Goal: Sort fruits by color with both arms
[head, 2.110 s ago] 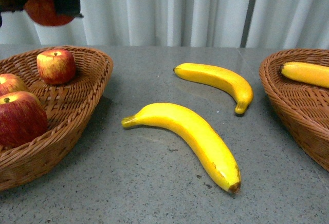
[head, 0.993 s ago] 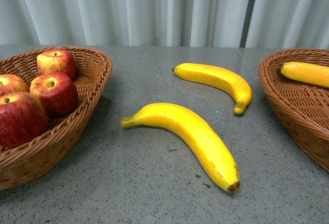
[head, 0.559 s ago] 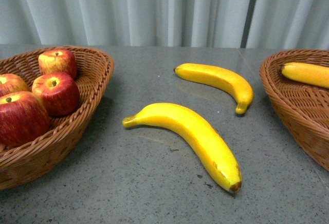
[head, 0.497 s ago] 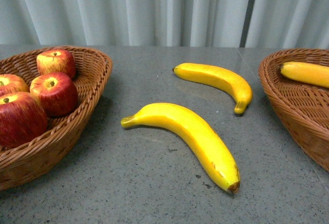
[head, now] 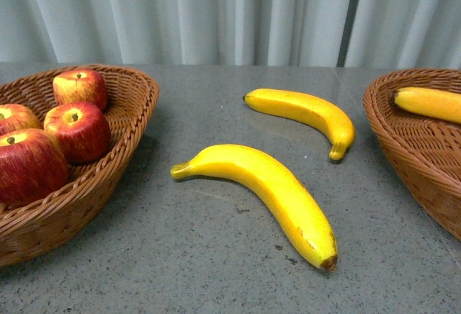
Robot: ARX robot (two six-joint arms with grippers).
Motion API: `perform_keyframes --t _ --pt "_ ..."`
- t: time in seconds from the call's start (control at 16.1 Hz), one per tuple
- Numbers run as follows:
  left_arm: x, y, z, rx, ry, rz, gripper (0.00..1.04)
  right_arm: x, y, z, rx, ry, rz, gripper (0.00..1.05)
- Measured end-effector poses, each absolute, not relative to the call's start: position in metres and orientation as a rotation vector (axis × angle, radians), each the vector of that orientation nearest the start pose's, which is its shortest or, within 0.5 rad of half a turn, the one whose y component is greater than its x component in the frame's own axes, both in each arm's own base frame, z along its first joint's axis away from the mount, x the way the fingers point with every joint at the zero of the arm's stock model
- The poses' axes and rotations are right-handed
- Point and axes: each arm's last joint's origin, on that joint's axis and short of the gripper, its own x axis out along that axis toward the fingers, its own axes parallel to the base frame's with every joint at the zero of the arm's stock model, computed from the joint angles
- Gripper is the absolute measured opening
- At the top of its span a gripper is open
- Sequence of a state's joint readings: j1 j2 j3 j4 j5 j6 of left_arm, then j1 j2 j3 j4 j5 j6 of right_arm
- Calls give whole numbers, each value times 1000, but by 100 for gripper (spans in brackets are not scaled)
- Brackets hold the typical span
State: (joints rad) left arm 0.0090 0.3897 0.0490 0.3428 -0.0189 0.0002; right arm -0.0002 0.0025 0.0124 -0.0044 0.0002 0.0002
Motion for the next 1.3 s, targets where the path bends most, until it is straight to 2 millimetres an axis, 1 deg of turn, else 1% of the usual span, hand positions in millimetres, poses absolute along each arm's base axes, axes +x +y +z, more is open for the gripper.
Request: perform_keyframes --t 0.06,0.19,0.93,0.99,1.06,1.12,1.18,1.3 --pt "122 0 179 1 -7 5 2 97 0 167 0 -6 0 98" --pt "118 0 170 1 -5 -2 2 97 0 167 0 -5 0 98" --pt "108 0 171 1 -14 -1 2 97 0 167 0 -6 0 98" --pt "107 0 170 1 -4 -1 2 97 0 167 0 -6 0 98" --pt "100 0 164 1 43 -2 2 97 0 167 0 -6 0 98" --pt "97 0 170 1 -28 -2 2 97 0 167 0 -5 0 98" --pt "97 0 167 1 6 -2 2 97 0 167 0 -6 0 98" --pt "97 0 168 0 -7 -1 2 97 0 167 0 -5 0 98"
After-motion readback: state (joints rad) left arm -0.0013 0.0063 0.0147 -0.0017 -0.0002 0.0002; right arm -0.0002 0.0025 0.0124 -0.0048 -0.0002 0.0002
